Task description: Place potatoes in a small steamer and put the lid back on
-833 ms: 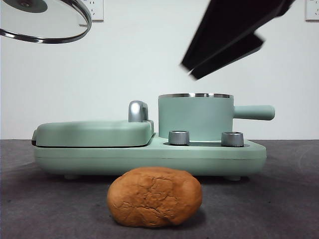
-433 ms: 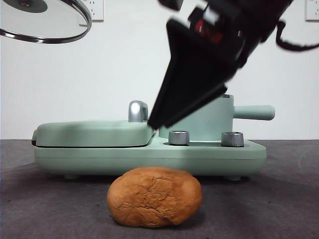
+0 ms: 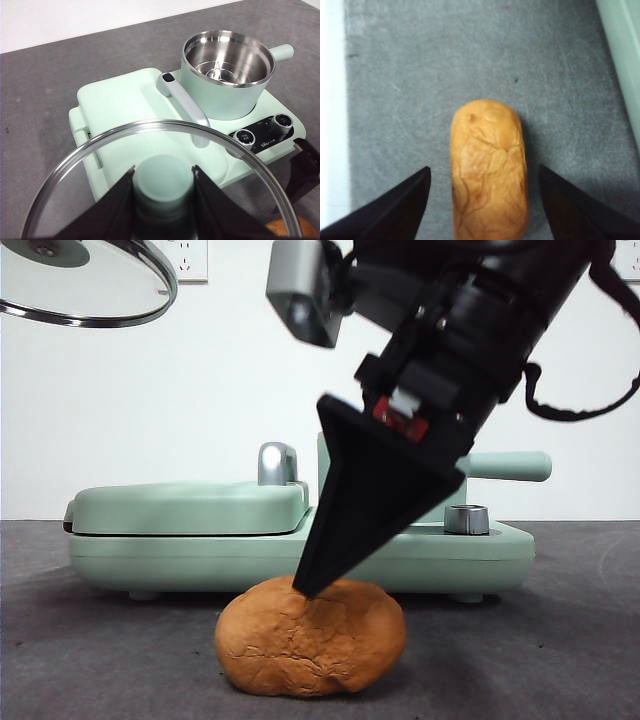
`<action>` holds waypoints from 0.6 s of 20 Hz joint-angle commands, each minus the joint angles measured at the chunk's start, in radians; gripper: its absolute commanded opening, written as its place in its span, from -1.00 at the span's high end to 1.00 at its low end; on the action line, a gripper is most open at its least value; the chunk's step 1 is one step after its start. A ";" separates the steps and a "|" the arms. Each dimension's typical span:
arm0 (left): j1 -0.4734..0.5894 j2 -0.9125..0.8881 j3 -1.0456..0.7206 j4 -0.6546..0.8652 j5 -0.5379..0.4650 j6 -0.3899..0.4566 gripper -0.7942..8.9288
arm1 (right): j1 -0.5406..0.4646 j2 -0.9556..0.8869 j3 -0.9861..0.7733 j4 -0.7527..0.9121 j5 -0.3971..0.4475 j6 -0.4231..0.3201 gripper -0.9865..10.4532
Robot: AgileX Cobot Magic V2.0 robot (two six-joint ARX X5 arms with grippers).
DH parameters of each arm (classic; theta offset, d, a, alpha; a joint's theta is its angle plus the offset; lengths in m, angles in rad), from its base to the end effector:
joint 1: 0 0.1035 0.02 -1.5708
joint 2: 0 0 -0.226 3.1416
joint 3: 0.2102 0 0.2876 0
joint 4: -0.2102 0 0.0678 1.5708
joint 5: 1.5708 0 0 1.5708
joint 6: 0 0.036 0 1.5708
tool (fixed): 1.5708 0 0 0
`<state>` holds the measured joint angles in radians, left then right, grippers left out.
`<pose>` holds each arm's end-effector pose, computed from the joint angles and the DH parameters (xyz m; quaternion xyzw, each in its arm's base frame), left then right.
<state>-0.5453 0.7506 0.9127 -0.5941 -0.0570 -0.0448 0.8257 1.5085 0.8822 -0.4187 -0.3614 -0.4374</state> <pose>0.1865 -0.1107 0.3188 0.0423 0.2099 -0.2315 0.9490 0.2076 0.2438 0.1250 -0.2679 0.3689 0.5785 0.6763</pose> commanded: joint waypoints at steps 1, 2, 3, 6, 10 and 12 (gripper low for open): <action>-0.003 0.000 0.015 0.033 -0.003 0.007 0.81 | 0.012 0.036 0.018 0.019 0.003 -0.017 0.23; -0.003 0.000 0.015 0.032 -0.003 0.007 0.81 | 0.012 0.047 0.018 0.023 0.003 -0.017 0.23; -0.003 0.000 0.015 0.033 -0.003 0.007 0.81 | 0.012 0.057 0.018 0.023 0.003 -0.017 0.23; -0.003 0.000 0.015 0.033 -0.003 0.007 0.81 | 0.015 0.074 0.018 0.021 0.003 -0.011 0.25; -0.003 0.000 0.015 0.032 -0.003 0.007 0.81 | 0.016 0.074 0.018 0.009 0.004 0.000 0.47; -0.003 0.000 0.015 0.032 -0.003 0.007 0.81 | 0.016 0.072 0.018 -0.005 0.003 0.023 0.47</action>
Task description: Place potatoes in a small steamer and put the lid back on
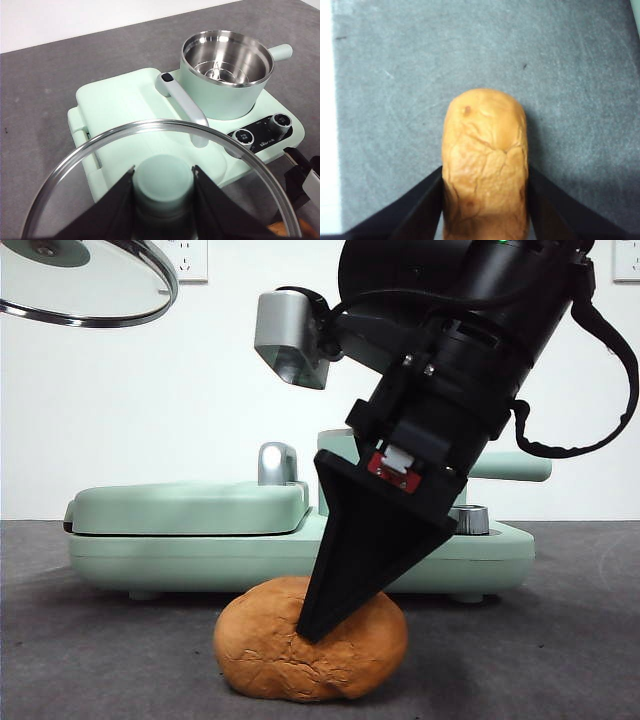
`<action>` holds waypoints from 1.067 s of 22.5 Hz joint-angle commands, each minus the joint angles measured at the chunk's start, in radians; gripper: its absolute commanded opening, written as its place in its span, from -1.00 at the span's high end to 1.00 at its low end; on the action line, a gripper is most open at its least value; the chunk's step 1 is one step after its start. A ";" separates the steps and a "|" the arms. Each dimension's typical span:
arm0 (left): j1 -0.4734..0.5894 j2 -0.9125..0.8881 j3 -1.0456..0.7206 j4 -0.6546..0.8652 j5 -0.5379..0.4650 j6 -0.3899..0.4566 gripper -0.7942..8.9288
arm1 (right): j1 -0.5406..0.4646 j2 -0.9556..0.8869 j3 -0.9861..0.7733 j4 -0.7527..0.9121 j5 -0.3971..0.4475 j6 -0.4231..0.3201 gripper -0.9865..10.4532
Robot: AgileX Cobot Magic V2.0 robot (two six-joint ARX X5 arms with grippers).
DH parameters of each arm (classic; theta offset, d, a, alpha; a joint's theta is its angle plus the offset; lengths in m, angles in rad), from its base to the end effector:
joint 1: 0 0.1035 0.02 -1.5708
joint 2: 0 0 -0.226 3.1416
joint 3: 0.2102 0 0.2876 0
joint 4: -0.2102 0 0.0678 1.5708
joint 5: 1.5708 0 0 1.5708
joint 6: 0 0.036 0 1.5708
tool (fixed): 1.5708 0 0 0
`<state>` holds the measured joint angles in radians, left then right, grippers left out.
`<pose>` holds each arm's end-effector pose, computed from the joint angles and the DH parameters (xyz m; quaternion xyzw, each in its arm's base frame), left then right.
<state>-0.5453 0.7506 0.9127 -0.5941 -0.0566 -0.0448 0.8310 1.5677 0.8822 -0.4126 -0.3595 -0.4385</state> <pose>0.1864 -0.1107 0.3188 0.0423 0.2099 -0.2317 0.9489 0.2072 0.2458 0.1075 -0.2726 0.3913 0.5772 0.6629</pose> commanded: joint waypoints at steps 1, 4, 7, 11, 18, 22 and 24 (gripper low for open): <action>-0.003 0.000 0.015 0.033 -0.003 0.007 0.81 | 0.010 0.006 0.018 -0.017 0.000 0.042 0.47; -0.003 0.000 0.015 0.033 -0.003 0.007 0.81 | -0.005 -0.074 0.018 -0.043 -0.006 0.086 0.47; -0.003 0.000 0.015 0.033 -0.003 0.006 0.81 | -0.023 -0.226 0.032 -0.092 0.044 0.204 0.47; -0.003 0.000 0.015 0.034 -0.003 0.006 0.81 | -0.065 -0.351 0.171 -0.299 0.172 0.365 0.47; -0.003 0.001 0.015 0.036 -0.003 0.006 0.81 | -0.195 -0.309 0.485 -0.436 0.233 0.383 0.47; -0.003 0.001 0.015 0.037 -0.003 0.006 0.81 | -0.279 -0.230 0.609 -0.442 0.230 0.380 0.47; -0.003 0.001 0.015 0.037 -0.003 0.006 0.81 | -0.309 -0.183 0.661 -0.442 0.229 0.373 0.47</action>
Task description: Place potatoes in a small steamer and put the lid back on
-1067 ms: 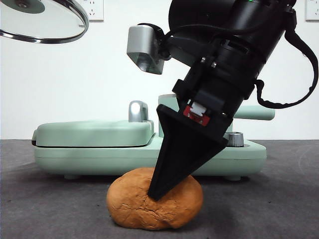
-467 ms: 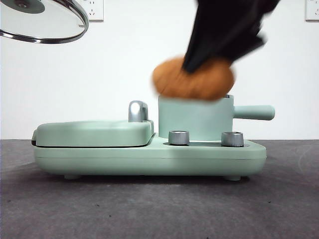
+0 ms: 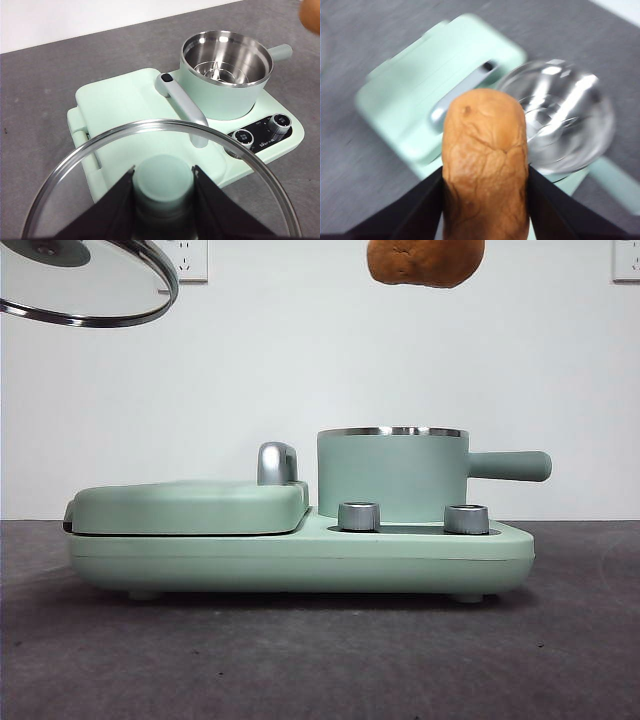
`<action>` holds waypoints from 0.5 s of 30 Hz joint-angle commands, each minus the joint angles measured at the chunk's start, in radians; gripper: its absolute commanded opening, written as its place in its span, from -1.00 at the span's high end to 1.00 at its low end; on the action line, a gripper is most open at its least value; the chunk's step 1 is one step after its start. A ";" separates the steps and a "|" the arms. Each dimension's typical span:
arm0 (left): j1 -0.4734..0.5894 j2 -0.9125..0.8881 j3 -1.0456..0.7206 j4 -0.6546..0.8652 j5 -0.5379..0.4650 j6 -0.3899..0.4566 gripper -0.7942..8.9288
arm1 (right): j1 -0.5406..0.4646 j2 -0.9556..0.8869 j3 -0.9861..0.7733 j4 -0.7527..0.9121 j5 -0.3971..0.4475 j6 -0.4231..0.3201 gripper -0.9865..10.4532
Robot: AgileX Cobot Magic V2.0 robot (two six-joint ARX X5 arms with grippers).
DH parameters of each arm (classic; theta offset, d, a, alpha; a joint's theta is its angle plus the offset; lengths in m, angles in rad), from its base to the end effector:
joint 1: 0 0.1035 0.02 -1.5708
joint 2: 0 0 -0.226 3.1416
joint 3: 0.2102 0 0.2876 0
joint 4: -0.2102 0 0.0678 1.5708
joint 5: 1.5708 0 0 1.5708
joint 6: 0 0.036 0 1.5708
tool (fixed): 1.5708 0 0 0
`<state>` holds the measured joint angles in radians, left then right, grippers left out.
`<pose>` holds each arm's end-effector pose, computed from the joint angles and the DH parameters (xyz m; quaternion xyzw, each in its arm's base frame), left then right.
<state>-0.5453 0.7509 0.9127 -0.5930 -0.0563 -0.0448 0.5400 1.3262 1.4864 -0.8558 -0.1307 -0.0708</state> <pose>0.1865 -0.1108 0.3189 0.0421 0.2096 -0.2318 0.9490 0.2659 0.1649 0.3606 -0.1006 0.3226 0.3210 0.8848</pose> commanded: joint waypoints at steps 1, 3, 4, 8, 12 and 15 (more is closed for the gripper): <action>-0.003 0.000 0.015 0.036 -0.004 0.006 0.81 | -0.032 0.085 0.083 0.000 -0.001 0.000 0.47; -0.003 0.000 0.015 0.036 -0.004 0.006 0.81 | -0.056 0.137 0.131 -0.002 -0.001 -0.020 0.47; -0.003 0.000 0.015 0.036 -0.004 0.006 0.81 | -0.066 0.164 0.154 -0.003 -0.001 -0.027 0.47; -0.003 0.000 0.015 0.039 -0.004 0.006 0.81 | -0.089 0.254 0.217 -0.004 0.000 -0.051 0.47; -0.003 0.000 0.015 0.039 -0.004 0.006 0.81 | -0.104 0.336 0.251 0.008 0.000 -0.071 0.47; -0.003 0.000 0.015 0.039 -0.004 0.006 0.81 | -0.111 0.390 0.255 0.028 0.000 -0.073 0.47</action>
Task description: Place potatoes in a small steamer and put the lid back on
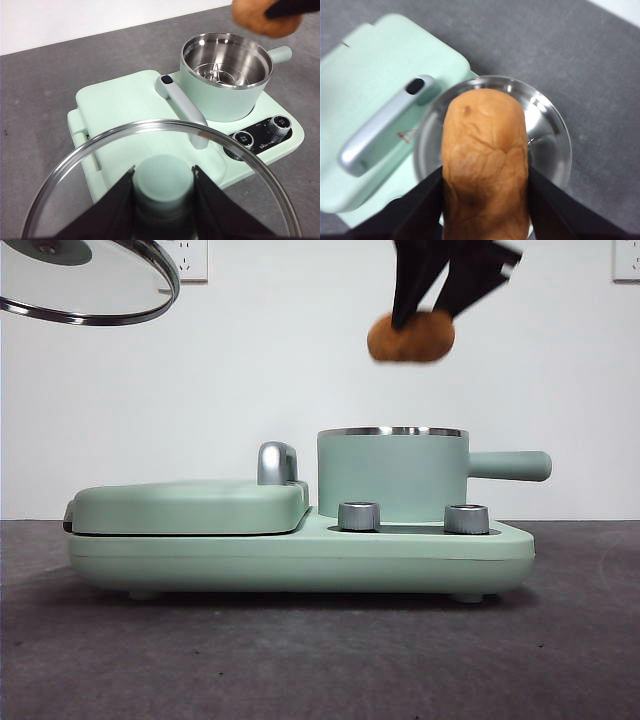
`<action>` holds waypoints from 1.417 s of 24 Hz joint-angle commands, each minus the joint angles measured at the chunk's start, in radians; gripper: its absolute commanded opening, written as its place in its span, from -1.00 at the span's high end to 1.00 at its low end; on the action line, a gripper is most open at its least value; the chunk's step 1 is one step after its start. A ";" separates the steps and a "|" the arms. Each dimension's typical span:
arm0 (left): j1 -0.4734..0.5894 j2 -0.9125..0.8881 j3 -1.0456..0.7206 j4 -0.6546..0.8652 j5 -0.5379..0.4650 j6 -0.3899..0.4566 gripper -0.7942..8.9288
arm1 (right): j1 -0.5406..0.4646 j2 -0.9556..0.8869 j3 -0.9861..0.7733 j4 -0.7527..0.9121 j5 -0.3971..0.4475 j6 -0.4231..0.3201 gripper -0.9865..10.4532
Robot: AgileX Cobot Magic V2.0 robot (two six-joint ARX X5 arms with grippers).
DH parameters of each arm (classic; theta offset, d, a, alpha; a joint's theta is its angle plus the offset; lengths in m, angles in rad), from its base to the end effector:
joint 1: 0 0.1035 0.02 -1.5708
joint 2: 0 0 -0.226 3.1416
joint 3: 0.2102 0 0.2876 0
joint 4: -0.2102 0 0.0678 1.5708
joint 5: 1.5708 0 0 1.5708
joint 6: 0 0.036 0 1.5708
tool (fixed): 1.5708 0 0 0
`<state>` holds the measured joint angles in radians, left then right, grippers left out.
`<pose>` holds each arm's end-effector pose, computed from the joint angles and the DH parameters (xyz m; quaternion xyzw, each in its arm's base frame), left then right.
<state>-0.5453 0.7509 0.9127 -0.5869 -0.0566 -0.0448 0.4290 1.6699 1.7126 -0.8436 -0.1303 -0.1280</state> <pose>0.1868 -0.1109 0.3195 0.0413 0.2067 -0.2319 0.9496 0.3553 0.1677 0.3260 -0.1145 0.3684 0.2783 0.8796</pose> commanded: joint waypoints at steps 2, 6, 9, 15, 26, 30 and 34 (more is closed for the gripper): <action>-0.003 0.000 0.015 0.032 -0.004 0.006 0.81 | -0.006 0.081 0.029 0.032 0.000 -0.027 0.47; -0.003 0.000 0.015 0.033 -0.004 0.007 0.81 | -0.014 0.136 0.029 0.061 0.000 -0.040 0.47; -0.003 0.000 0.015 0.032 -0.004 0.007 0.81 | -0.019 0.170 0.029 0.079 -0.001 -0.040 0.47; -0.003 0.000 0.015 0.033 -0.004 0.007 0.81 | -0.025 0.237 0.029 0.091 -0.002 -0.041 0.47; -0.003 0.000 0.015 0.033 -0.004 0.007 0.81 | -0.025 0.279 0.029 0.106 -0.015 -0.040 0.43; -0.004 0.000 0.015 0.033 -0.004 0.006 0.81 | -0.025 0.279 0.029 0.109 -0.054 -0.037 0.34; -0.003 0.000 0.015 0.032 -0.004 0.006 0.81 | -0.026 0.274 0.031 0.108 -0.053 -0.037 0.34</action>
<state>-0.5453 0.7513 0.9127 -0.5869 -0.0566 -0.0448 0.3988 1.9266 1.7142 -0.7437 -0.1814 -0.1600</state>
